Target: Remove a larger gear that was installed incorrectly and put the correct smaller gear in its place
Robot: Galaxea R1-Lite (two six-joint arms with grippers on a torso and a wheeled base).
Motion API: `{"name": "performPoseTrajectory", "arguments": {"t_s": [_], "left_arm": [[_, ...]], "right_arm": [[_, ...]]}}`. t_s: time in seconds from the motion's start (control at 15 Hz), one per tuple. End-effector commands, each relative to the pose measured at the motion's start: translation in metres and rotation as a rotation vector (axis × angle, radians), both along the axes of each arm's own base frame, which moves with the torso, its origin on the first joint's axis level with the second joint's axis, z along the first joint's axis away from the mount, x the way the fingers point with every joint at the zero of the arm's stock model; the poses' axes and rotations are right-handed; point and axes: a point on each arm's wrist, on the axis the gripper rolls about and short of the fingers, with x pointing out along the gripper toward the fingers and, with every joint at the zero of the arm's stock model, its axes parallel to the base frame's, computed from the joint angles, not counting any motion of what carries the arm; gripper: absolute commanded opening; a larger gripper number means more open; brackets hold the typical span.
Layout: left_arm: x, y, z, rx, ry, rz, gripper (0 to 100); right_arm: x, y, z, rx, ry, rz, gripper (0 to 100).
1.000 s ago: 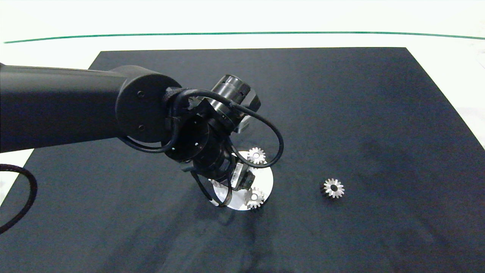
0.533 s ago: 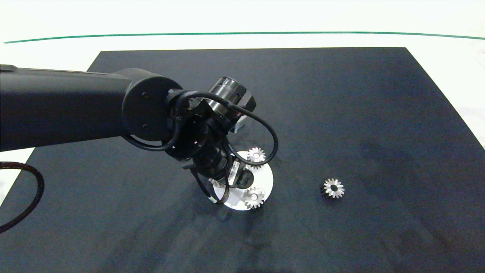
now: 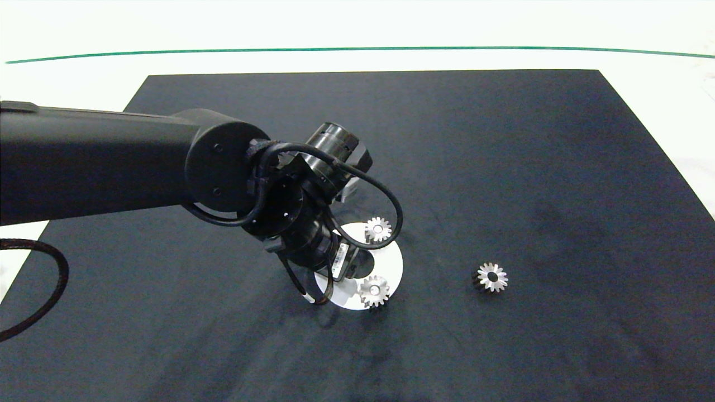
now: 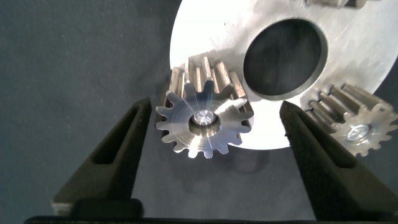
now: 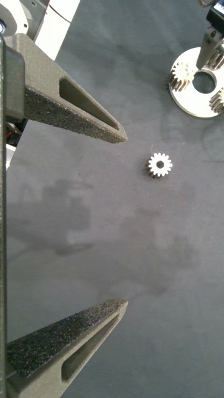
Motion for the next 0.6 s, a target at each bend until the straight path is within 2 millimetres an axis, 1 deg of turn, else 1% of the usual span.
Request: {"name": "performPoseTrajectory", "arguments": {"t_s": [0.07,0.6], "left_arm": [[-0.0023,0.0030,0.0005,0.005,0.004,0.004,77],[-0.0029,-0.0007,0.0021,-0.008,-0.003,0.006,60]], "right_arm": [[-0.0006,-0.0001,-0.0001,-0.002,0.001,0.002,100],[-0.0009,-0.0002,-0.0004,-0.002,0.001,0.002,100]]}}
